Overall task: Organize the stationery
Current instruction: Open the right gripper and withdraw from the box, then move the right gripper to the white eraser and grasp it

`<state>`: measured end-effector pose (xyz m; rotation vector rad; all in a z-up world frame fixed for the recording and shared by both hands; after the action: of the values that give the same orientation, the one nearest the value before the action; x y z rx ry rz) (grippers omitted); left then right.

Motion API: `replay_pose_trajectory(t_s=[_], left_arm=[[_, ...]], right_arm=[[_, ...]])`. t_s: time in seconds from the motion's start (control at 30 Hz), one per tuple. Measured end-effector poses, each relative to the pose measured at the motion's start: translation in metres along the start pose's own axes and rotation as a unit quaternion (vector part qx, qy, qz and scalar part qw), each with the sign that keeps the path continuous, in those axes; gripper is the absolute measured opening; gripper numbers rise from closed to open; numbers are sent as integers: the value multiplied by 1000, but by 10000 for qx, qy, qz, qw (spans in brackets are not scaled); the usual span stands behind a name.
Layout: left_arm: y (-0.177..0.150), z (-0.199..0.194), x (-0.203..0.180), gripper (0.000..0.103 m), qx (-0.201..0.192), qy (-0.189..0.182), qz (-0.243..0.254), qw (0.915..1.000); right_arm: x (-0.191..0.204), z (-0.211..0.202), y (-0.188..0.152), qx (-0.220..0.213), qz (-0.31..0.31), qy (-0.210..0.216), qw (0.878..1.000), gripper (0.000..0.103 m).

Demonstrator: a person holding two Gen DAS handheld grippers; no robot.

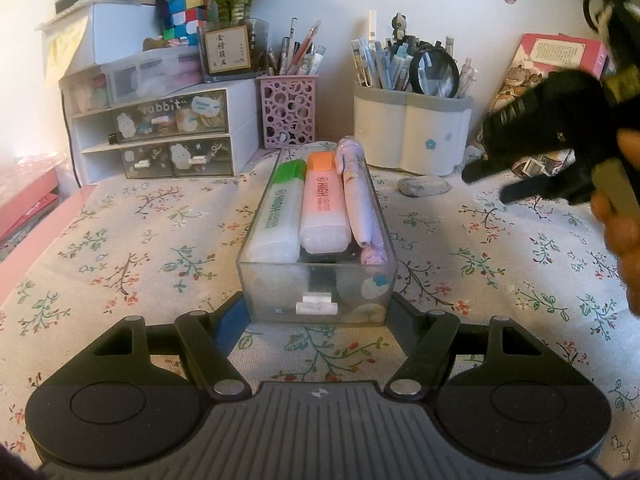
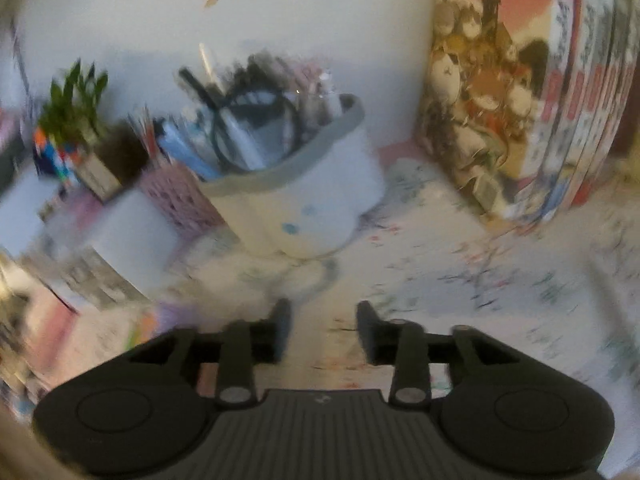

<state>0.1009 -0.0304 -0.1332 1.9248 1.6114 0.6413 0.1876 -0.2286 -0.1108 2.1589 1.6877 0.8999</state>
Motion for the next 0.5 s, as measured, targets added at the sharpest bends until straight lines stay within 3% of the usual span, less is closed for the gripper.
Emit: replay_pose_trajectory(t_s=[0.17,0.43,0.5], left_arm=[[0,0,0,71,1,0,1,10000],[0,0,0,71,1,0,1,10000],[0,0,0,71,1,1,3,10000]], right_arm=[[-1,14,-9,189,-442,-197,9986,48],[28,30,-1,22,-1412,-276,9896,65],[33,40,5,56,-1562,-331,9872,65]])
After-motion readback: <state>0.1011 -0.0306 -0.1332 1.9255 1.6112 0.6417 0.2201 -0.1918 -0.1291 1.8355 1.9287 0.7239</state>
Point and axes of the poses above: each gripper's, at about its wrist camera, not at the fingertips, and z roughly the way its jaws point, x to its left, y to its top, the point moved 7 cm from there along z, roughly the way its jaws point, and after that the axes turned 12 degrees about x, right-handed, at the moved point
